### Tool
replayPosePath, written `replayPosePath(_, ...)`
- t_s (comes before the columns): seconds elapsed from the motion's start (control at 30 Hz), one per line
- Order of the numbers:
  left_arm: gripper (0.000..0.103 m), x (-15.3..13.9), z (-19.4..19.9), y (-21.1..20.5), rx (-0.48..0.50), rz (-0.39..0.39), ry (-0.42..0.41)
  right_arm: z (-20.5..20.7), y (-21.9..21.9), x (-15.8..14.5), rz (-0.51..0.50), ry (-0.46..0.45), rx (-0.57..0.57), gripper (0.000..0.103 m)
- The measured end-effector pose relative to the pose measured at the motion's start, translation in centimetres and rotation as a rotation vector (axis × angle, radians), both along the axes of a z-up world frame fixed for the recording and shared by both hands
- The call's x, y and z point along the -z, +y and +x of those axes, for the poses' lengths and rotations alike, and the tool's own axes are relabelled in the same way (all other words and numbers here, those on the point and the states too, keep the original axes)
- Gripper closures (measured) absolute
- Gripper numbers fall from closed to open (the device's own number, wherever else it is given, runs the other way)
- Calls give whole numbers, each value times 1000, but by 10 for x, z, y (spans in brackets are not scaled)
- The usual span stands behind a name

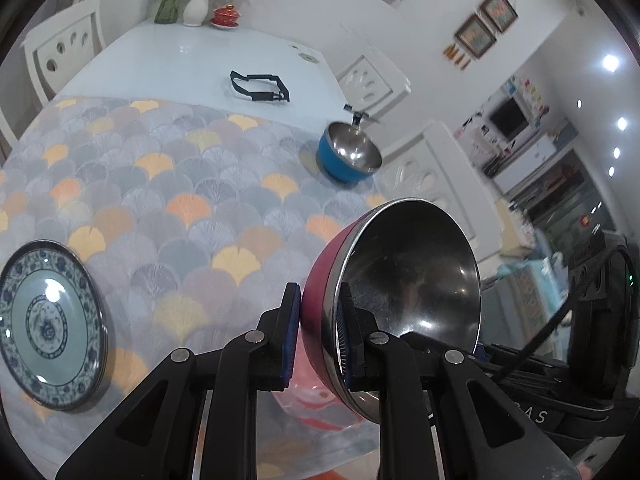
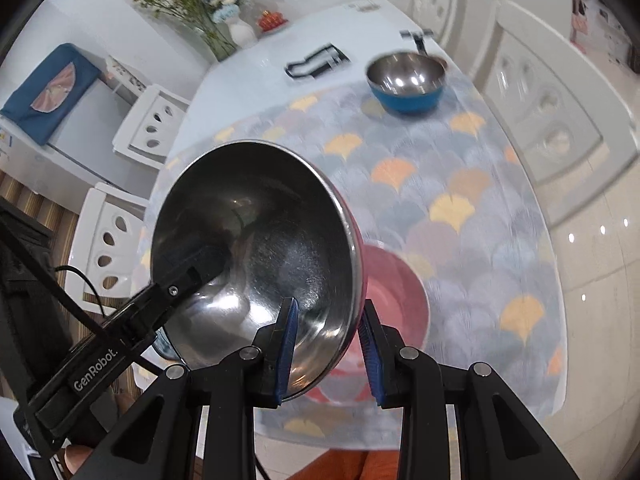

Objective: Organize plates and bowls
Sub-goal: 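Lift the red steel bowl with both grippers and carry it over the pink bowl, then lower the red steel bowl into the pink bowl and open both grippers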

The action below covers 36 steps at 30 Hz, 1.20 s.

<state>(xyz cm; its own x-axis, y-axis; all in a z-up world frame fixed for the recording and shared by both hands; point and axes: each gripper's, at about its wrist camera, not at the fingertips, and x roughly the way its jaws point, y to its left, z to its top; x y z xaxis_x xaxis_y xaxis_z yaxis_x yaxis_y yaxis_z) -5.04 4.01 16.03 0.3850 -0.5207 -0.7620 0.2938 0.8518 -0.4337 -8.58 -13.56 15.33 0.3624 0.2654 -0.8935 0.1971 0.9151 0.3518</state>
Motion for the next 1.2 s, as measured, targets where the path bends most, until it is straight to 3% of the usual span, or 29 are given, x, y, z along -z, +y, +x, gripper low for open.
replayPosePath(0.13,90,16,-15,-15,25,97,-30,-14,-3,25,-3,69,20,72)
replayPosePath(0.23,90,30,-21,-22,46,124,-19,-21,-6,35,-16,97,33,72)
replayPosePath(0.63,89,56,-28,-30,78,155,32,-30,-11,63,-24,168,56,72)
replayPosePath(0.87,76,62,-24,-29,69,173,30,-28,-9,63,-44,164,50,72)
replayPosePath(1.07,75,62,-24,-22,60,196,9,-30,-7,64,-36,163,34,72)
replayPosePath(1.2,75,73,-23,-9,36,179,62,-33,-5,65,-33,165,26,72)
